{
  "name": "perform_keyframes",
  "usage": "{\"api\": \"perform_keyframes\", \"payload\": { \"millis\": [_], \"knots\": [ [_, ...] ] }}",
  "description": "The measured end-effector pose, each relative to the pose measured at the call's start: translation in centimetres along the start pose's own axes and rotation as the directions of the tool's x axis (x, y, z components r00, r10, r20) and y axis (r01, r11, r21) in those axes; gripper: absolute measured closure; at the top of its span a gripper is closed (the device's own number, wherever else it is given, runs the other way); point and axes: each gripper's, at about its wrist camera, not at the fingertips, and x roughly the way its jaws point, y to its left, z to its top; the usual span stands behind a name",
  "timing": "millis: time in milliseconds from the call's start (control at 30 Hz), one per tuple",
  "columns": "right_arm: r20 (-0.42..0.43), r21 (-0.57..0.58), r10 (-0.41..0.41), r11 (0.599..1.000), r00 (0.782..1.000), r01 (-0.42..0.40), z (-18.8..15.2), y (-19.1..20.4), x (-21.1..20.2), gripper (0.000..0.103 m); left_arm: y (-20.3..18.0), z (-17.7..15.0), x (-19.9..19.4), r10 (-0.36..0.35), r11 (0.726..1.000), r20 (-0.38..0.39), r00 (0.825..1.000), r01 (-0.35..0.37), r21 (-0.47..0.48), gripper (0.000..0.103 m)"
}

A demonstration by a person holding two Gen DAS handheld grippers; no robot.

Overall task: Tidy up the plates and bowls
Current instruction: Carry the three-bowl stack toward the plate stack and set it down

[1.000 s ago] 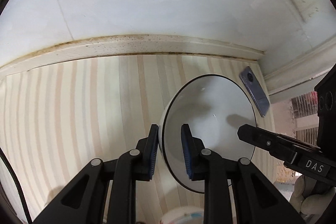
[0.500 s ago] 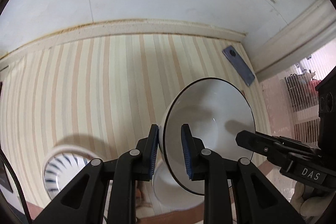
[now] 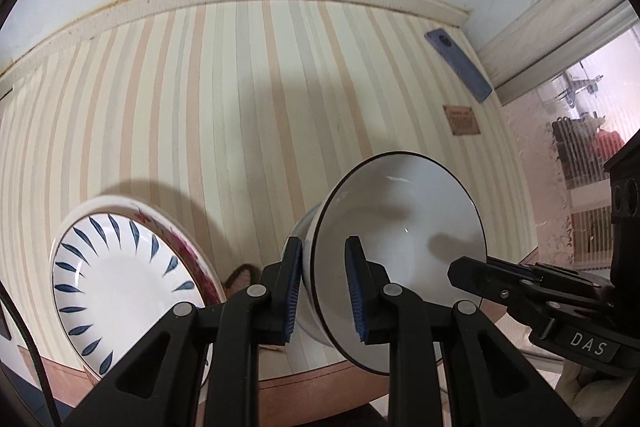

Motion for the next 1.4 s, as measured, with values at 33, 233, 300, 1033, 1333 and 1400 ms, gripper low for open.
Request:
{"api": "perform_keyframes", "payload": {
  "millis": [33, 233, 300, 1033, 1333, 1400],
  "knots": [
    [-0.003, 0.001, -0.001, 1.000, 1.000, 0.001, -0.1, -0.1, 0.1, 0.083, 0.0, -0.1, 0.3, 0.003, 1.000, -0.006, 1.000, -0.003, 0.001, 0.084],
    [-0.029, -0.003, -0.015, 1.000, 0.999, 0.015, -0.7, -0.4, 1.2, 0.083, 0.1, -0.8, 1.4, 0.022, 1.000, -0.028, 0.999, -0.022, 0.012, 0.084],
    [-0.036, -0.004, -0.019, 1.000, 0.999, 0.019, -0.9, -0.4, 1.6, 0.083, 0.1, -0.9, 1.6, 0.029, 0.999, -0.033, 0.999, -0.028, 0.015, 0.084],
    [-0.019, 0.026, -0.028, 0.999, 0.999, 0.028, -0.8, -0.4, 1.3, 0.079, 0.2, -0.8, 1.6, 0.032, 0.999, -0.037, 0.999, -0.030, 0.037, 0.083],
    [0.060, -0.014, -0.068, 0.998, 0.996, 0.069, -1.8, 1.6, -2.3, 0.063, -0.3, -1.1, -2.8, 0.092, 0.991, 0.072, 0.993, -0.098, 0.092, 0.083],
    [0.087, -0.029, -0.081, 0.996, 0.993, 0.084, -2.5, 2.6, -3.7, 0.059, -0.6, -1.3, -4.3, 0.107, 0.988, 0.104, 0.989, -0.118, 0.105, 0.083]
  ]
}}
